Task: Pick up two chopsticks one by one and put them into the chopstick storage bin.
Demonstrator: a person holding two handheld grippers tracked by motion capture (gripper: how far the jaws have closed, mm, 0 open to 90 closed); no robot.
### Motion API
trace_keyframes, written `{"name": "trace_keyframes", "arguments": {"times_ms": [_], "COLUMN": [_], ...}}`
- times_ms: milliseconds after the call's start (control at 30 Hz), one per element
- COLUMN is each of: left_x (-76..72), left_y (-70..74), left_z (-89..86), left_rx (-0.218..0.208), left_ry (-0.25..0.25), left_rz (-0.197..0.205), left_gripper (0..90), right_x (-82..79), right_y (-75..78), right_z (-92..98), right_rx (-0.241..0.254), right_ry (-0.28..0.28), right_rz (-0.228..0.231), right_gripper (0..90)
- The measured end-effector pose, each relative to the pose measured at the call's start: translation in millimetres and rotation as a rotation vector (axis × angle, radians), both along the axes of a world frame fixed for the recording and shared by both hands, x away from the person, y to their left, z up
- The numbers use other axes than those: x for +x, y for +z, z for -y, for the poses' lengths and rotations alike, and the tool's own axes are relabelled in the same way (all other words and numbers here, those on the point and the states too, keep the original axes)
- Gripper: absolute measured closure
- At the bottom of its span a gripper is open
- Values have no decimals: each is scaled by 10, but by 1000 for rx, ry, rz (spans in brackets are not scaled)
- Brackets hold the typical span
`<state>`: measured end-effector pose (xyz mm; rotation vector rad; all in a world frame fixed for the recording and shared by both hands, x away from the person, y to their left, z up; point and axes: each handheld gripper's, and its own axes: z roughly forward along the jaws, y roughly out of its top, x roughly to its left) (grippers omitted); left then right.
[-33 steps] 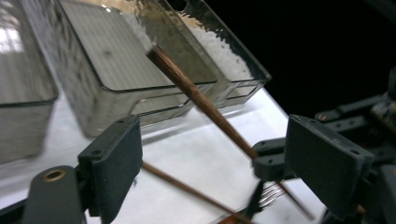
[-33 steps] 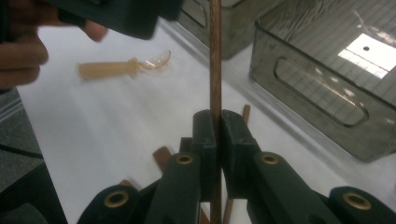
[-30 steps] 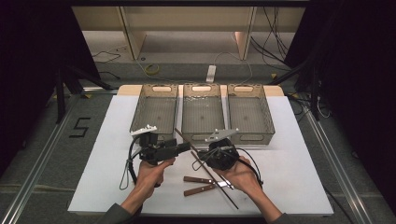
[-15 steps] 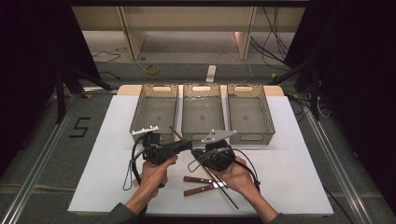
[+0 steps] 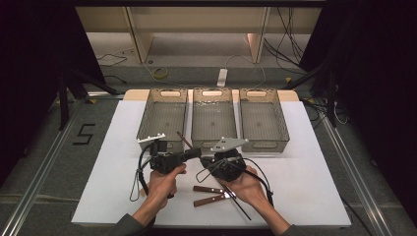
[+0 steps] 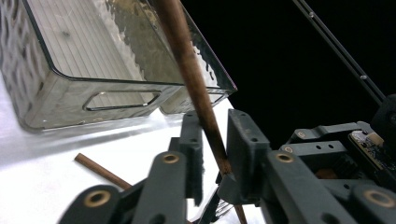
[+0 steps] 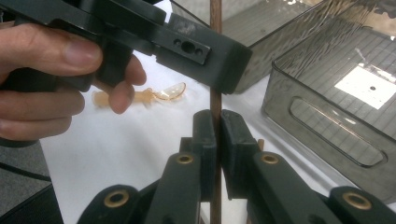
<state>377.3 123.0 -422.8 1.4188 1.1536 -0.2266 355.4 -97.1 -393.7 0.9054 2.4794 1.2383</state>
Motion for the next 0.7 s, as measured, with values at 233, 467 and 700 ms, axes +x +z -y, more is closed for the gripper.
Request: {"name": "trace_keyframes", "arguments": {"times_ms": [233,467,700], "left_x": [-4,56,138], "left_y": [30,105,259], "left_z": [-13,-174,-445], "left_rx": [-24,-14,41], "left_ry": [-30,-30,-11], "left_rz": [23,31,51], "left_gripper": [834,838,838], "right_x": [-15,-31,-92], "right_y": [-24,13,-34], "right_z": [-8,86,327], "right_rx": [16,71,-22], "right_ry": [-2,2,-2], "right_rz": [9,6,-71], "right_gripper": [844,636,406]}}
